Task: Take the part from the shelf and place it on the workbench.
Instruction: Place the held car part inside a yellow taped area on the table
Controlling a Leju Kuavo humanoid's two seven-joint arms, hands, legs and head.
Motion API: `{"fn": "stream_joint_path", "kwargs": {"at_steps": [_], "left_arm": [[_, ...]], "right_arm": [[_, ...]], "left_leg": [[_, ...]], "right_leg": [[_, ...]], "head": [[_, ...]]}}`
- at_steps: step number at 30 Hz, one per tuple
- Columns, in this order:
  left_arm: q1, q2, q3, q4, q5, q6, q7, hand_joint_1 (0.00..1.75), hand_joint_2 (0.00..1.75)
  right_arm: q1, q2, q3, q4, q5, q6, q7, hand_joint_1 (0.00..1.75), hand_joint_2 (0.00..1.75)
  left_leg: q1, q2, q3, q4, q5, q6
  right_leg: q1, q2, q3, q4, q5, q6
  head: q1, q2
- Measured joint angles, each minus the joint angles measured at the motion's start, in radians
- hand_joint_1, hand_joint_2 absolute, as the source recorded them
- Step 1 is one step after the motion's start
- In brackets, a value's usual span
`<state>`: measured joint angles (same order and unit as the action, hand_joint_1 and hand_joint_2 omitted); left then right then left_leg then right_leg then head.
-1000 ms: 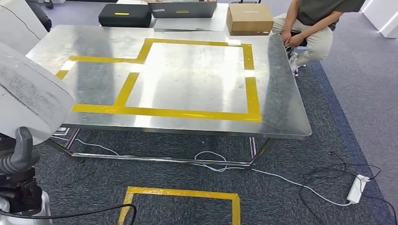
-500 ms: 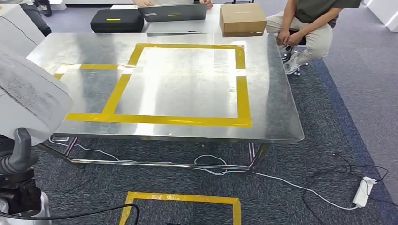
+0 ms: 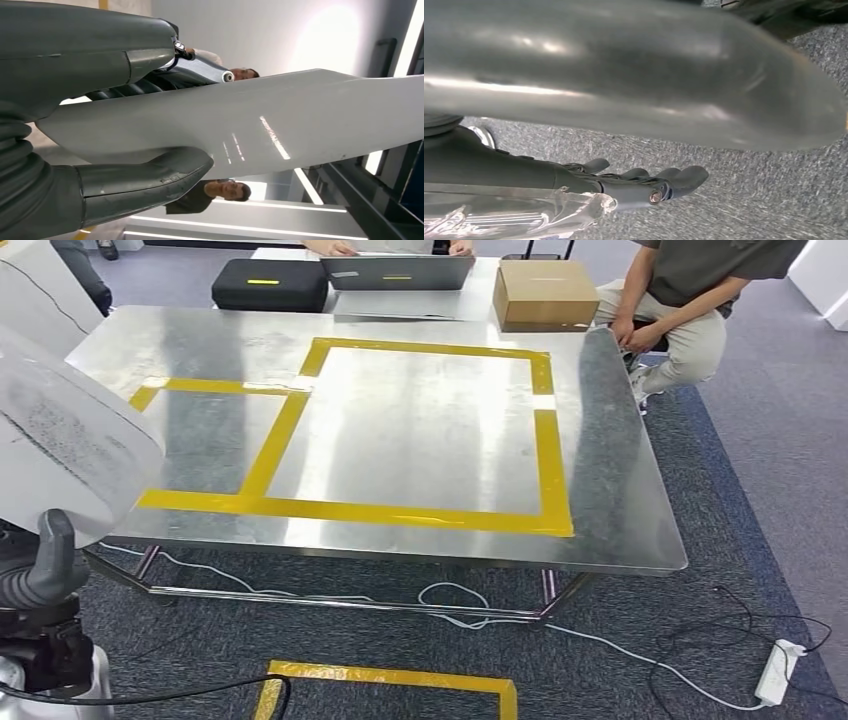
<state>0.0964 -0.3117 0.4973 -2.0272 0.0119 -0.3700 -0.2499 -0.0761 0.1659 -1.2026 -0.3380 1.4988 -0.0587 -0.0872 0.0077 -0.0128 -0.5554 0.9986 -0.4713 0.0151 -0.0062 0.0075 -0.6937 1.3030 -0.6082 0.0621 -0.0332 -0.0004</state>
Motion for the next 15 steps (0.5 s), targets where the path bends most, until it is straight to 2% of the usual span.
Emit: {"fn": "stream_joint_path", "kwargs": {"at_steps": [1, 2, 3, 4, 6, 7, 10, 11, 12, 14, 15], "left_arm": [[0.0, 0.0, 0.0, 0.0, 0.0, 0.0, 0.0, 1.75, 1.75], [0.0, 0.0, 0.0, 0.0, 0.0, 0.0, 0.0, 1.75, 1.75], [0.0, 0.0, 0.0, 0.0, 0.0, 0.0, 0.0, 1.75, 1.75], [0.0, 0.0, 0.0, 0.0, 0.0, 0.0, 0.0, 1.75, 1.75], [0.0, 0.0, 0.0, 0.0, 0.0, 0.0, 0.0, 1.75, 1.75], [0.0, 0.0, 0.0, 0.0, 0.0, 0.0, 0.0, 1.75, 1.75], [0.0, 0.001, 0.0, 0.0, -0.001, 0.0, 0.0, 1.75, 1.75], [0.0, 0.002, 0.0, 0.0, 0.0, 0.0, 0.0, 1.75, 1.75], [0.0, 0.002, 0.0, 0.0, -0.001, 0.0, 0.0, 1.75, 1.75], [0.0, 0.002, 0.001, 0.0, 0.0, 0.0, 0.001, 1.75, 1.75], [0.001, 0.002, 0.001, 0.0, 0.0, 0.0, 0.001, 1.75, 1.75]], "right_arm": [[0.002, 0.0, 0.0, 0.0, 0.0, 0.0, 0.0, 0.0, 0.0], [0.003, 0.0, 0.0, 0.0, 0.0, 0.0, 0.0, 0.0, 0.0], [0.003, 0.0, 0.0, 0.0, 0.0, 0.0, 0.0, 0.0, 0.0], [0.003, 0.0, 0.0, 0.0, 0.0, 0.0, 0.0, 0.0, 0.0], [0.002, 0.0, -0.001, 0.0, 0.0, 0.0, 0.0, 0.0, 0.0], [0.002, 0.0, -0.001, 0.0, 0.0, 0.0, 0.0, 0.0, 0.0], [0.004, 0.002, -0.001, 0.0, 0.0, 0.0, 0.0, 0.0, 0.0], [0.003, 0.002, -0.002, 0.0, 0.0, 0.0, 0.0, 0.0, 0.0], [0.002, 0.002, -0.002, -0.001, 0.0, 0.0, 0.0, 0.0, 0.0], [0.001, 0.002, -0.002, -0.001, 0.0, 0.0, 0.0, 0.0, 0.0], [0.001, 0.002, -0.002, -0.001, 0.0, 0.0, 0.0, 0.0, 0.0]], "left_leg": [[-0.001, -0.002, 0.009, 0.0, -0.007, 0.0], [-0.002, -0.003, 0.02, 0.0, -0.014, -0.001], [-0.002, -0.004, 0.031, 0.0, -0.023, -0.003], [-0.003, -0.003, 0.043, 0.0, -0.031, -0.007], [-0.004, -0.003, 0.056, -0.005, -0.043, -0.017], [-0.005, -0.003, 0.06, -0.006, -0.043, -0.023], [-0.006, -0.001, 0.066, 0.015, -0.05, -0.04], [-0.006, 0.0, 0.048, 0.05, -0.065, -0.045], [-0.005, 0.001, 0.017, 0.102, -0.088, -0.05], [-0.002, 0.001, -0.07, 0.226, -0.137, -0.057], [-0.001, 0.001, -0.102, 0.26, -0.144, -0.059]], "right_leg": [[0.001, 0.0, -0.01, -0.009, 0.022, -0.003], [0.003, 0.0, -0.001, -0.055, 0.063, -0.008], [0.005, 0.0, 0.021, -0.127, 0.115, -0.014], [0.007, 0.0, 0.044, -0.192, 0.148, -0.019], [0.012, 0.0, 0.074, -0.265, 0.167, -0.029], [0.013, 0.0, 0.077, -0.271, 0.16, -0.033], [0.007, 0.001, 0.102, -0.284, 0.167, -0.047], [0.005, 0.001, 0.111, -0.286, 0.164, -0.052], [0.003, 0.001, 0.115, -0.288, 0.161, -0.056], [0.003, 0.001, 0.121, -0.288, 0.151, -0.06], [0.003, 0.001, 0.125, -0.288, 0.146, -0.06]], "head": [[0.0, 0.0], [0.0, 0.0], [0.0, 0.0], [0.0, 0.0], [0.0, 0.0], [0.0, 0.0], [-0.003, 0.0], [-0.005, 0.0], [-0.008, 0.0], [-0.011, 0.0], [-0.011, 0.0]]}}
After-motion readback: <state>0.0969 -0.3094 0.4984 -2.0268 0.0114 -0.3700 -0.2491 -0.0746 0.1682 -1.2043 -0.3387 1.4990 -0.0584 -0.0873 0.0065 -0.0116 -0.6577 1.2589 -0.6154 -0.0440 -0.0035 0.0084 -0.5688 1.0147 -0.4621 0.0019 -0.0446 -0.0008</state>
